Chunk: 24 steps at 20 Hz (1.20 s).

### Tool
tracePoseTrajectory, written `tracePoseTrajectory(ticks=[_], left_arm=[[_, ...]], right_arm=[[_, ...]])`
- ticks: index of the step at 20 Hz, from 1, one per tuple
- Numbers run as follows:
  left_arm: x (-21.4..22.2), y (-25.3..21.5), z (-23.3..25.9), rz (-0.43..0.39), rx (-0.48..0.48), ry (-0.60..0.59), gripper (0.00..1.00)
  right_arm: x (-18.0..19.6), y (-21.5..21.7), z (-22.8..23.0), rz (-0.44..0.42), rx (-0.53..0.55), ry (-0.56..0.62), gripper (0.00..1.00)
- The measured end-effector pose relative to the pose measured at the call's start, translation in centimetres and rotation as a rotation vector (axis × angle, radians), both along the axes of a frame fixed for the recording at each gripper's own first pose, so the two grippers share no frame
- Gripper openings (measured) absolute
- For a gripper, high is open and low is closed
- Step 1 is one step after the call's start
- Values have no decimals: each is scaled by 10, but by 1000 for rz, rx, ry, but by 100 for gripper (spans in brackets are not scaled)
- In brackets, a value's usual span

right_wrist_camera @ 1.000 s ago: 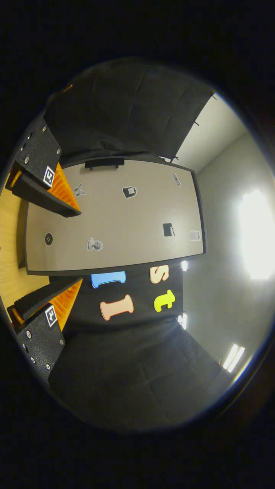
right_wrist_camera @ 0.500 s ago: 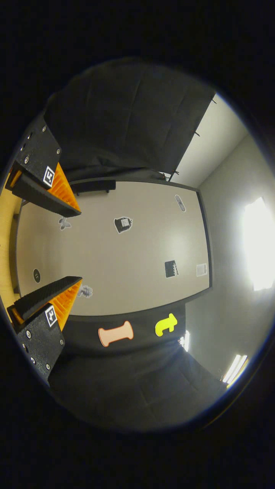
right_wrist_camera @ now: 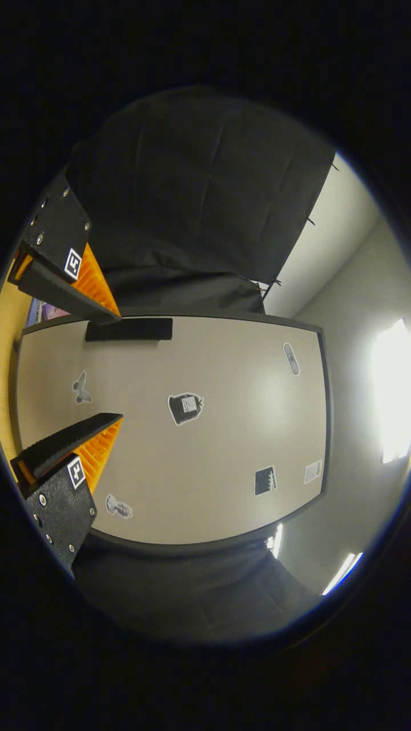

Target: Open the cabinet door with the right hand, grasp the bottle in the cabinet with the left hand and place it on the coaster, then close the cabinet door with the right hand.

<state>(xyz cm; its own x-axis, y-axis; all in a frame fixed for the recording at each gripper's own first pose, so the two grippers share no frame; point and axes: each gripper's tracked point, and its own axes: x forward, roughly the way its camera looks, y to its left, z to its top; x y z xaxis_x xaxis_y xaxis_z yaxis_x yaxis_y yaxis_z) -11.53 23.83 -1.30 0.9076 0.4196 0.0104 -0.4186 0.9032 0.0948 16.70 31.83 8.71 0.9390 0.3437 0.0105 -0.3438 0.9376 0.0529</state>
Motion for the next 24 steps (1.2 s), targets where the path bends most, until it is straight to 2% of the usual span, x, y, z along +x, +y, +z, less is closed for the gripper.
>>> tracePoseTrajectory(ticks=[4, 7, 10, 14, 16, 17, 21, 24], left_arm=[[-9, 21, -5, 31, -9, 5, 92], [-14, 33, -5, 51, -12, 5, 91], [-17, 42, -2, 60, -31, -6, 90], [-17, 46, -7, 59, -49, -3, 91], [-18, 46, -4, 55, -53, -4, 90], [-17, 46, -5, 50, -52, -4, 91], [-12, 39, -1, 22, -53, -10, 91], [-5, 29, 2, -7, -59, -17, 91]], right_arm=[[20, 29, -2, 6, 8, 25, 96], [36, 46, -8, 1, 23, 67, 89], [51, 55, -16, -24, -20, 95, 82], [67, 57, -26, -70, -44, 130, 63], [69, 63, -30, -54, -14, 169, 52], [72, 64, -29, -60, -5, 170, 37], [65, 62, -30, -33, -28, 191, 24], [61, 60, -29, -8, -32, 186, 22]])
